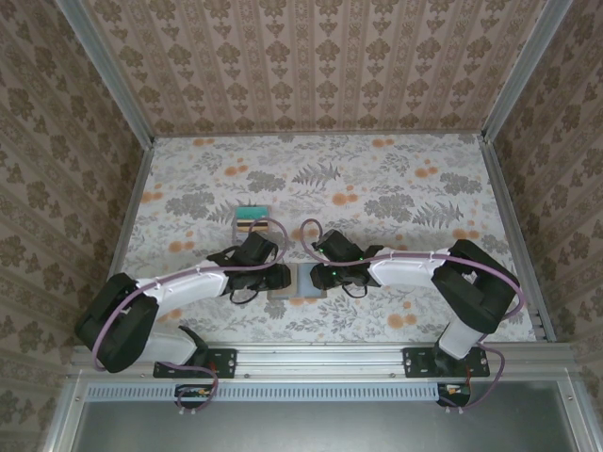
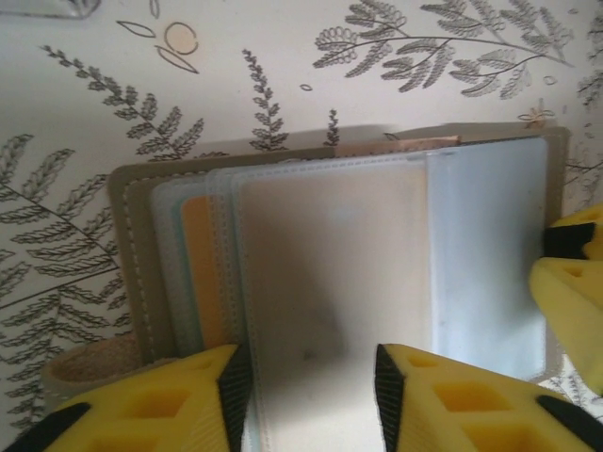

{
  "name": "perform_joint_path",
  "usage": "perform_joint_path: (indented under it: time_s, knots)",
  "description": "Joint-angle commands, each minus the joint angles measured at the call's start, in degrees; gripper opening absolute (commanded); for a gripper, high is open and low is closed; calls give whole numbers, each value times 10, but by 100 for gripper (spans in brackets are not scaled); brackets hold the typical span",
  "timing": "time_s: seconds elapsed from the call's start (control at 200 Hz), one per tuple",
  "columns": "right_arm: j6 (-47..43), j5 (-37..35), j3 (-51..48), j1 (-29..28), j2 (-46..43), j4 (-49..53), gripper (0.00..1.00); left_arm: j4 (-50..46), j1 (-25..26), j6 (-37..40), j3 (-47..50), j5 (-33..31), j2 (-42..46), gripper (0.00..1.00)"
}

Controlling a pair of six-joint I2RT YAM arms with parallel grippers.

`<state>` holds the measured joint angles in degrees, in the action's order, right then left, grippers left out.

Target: Take the credit cards out of the card holder

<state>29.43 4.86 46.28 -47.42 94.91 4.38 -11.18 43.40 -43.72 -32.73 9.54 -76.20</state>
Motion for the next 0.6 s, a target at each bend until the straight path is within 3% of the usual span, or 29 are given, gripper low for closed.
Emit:
perform_joint_path:
  time_s: [0.0,0.595]
  knots:
    - [11,0,0,-4,14,-6,27,6,-2,2,13,23,11,48]
    - [15,1,0,-5,22,-8,27,38,-1,7,19,53,28,57]
